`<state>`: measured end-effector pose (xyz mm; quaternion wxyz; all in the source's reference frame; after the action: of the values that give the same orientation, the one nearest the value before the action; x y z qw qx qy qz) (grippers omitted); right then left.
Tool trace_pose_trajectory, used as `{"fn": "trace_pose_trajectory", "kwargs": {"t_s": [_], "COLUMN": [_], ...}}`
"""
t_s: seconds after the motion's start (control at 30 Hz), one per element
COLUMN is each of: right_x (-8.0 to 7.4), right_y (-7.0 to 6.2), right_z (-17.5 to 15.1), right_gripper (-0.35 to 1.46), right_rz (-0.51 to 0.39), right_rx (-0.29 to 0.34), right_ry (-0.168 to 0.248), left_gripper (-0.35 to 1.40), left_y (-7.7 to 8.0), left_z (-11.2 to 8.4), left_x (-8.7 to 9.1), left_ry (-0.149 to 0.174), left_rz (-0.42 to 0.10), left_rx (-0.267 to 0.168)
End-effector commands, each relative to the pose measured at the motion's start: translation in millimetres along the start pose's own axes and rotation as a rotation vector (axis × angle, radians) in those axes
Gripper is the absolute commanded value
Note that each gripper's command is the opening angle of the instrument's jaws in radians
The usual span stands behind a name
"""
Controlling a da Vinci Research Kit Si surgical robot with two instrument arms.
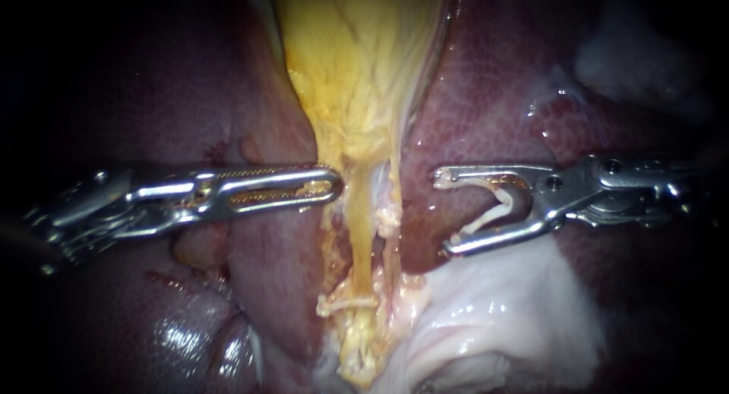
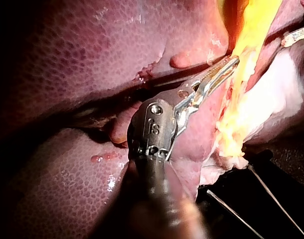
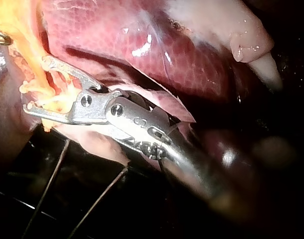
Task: Clipping second clip left tube
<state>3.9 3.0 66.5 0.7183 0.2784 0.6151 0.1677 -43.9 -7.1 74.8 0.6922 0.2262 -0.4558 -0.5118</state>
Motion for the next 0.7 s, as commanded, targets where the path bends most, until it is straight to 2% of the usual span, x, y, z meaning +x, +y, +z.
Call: {"fn": "trace_pose_trajectory", "kwargs": {"t_s": [0.03,0.13,0.23,0.3,0.4,0.57,0.7], "right_x": [0.0,-0.3,-0.8,-1.2,-2.4,-5.6,-9.3], "right_y": [0.0,0.0,-0.1,-0.1,-0.3,-0.2,0.1], "right_z": [0.0,0.1,0.3,0.7,2.0,5.7,9.2], "right_gripper": [0.60,0.60,0.60,0.60,0.60,0.60,0.60], "right_rz": [0.000,-0.003,-0.006,-0.010,-0.022,-0.017,0.010], "right_rx": [0.000,0.000,-0.002,0.002,0.011,0.038,0.064], "right_ry": [0.000,-0.001,-0.001,0.000,0.002,0.015,0.030], "left_gripper": [-0.35,-0.35,-0.35,-0.35,-0.35,-0.35,-0.35], "left_y": [0.0,-0.4,-0.8,-0.7,-0.5,-0.2,-0.1], "left_z": [-0.4,-2.8,-6.8,-8.9,-10.8,-11.2,-11.2], "left_x": [-0.4,-2.5,-6.0,-7.3,-8.1,-7.8,-7.6], "left_ry": [0.002,0.004,-0.036,-0.060,-0.076,-0.079,-0.079], "left_rz": [-0.001,-0.012,-0.027,-0.025,-0.027,-0.027,-0.026], "left_rx": [0.003,0.000,-0.016,-0.021,-0.026,-0.033,-0.034]}}
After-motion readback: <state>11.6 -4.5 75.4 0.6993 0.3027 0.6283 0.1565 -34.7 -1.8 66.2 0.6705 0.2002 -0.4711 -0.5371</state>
